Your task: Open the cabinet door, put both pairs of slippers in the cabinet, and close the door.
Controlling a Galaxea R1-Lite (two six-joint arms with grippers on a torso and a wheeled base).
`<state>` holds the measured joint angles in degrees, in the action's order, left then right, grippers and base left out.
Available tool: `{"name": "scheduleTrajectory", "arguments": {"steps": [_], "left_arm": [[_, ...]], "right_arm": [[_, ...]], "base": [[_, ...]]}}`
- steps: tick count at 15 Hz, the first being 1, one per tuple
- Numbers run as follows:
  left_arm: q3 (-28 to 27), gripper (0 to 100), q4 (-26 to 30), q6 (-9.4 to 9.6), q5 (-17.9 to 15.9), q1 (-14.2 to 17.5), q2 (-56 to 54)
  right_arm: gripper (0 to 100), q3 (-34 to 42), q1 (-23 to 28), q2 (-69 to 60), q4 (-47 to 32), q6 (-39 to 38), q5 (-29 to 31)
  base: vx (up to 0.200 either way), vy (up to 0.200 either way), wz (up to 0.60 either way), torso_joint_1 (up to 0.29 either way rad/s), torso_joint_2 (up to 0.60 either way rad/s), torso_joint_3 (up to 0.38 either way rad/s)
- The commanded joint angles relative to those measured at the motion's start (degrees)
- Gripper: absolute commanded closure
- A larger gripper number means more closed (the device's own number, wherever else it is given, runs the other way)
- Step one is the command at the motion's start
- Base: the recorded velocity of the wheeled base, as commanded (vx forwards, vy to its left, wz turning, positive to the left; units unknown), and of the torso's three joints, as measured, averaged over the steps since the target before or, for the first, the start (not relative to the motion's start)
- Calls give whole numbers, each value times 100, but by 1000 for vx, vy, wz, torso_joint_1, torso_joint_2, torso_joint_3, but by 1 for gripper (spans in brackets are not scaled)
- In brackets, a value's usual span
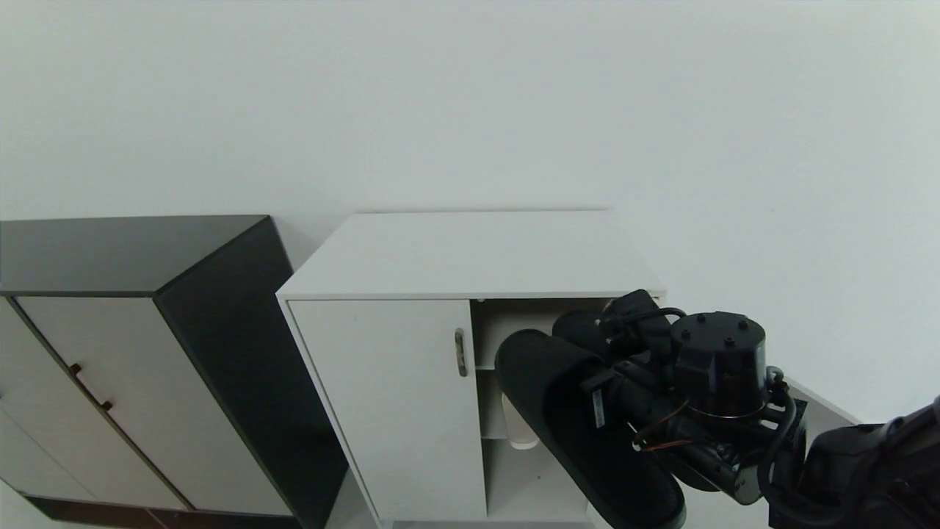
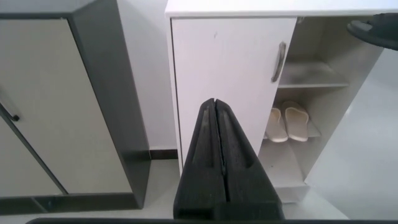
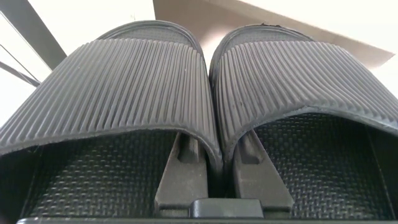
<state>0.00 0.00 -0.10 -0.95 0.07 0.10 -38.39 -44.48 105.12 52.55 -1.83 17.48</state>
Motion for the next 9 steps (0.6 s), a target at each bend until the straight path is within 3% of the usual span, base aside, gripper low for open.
{"name": "scheduleTrajectory", "arguments": {"steps": [1,9], "left_arm": [[0,100,0,1,-2,1,-1],[0,100,0,1,-2,1,-1]], "right_arm": [[100,-2,1,9,0,7,1],[100,51,1,17,62,86,-8]], "base": [[0,0,0,-217,559,320],[0,0,0,-199,519,315]]}}
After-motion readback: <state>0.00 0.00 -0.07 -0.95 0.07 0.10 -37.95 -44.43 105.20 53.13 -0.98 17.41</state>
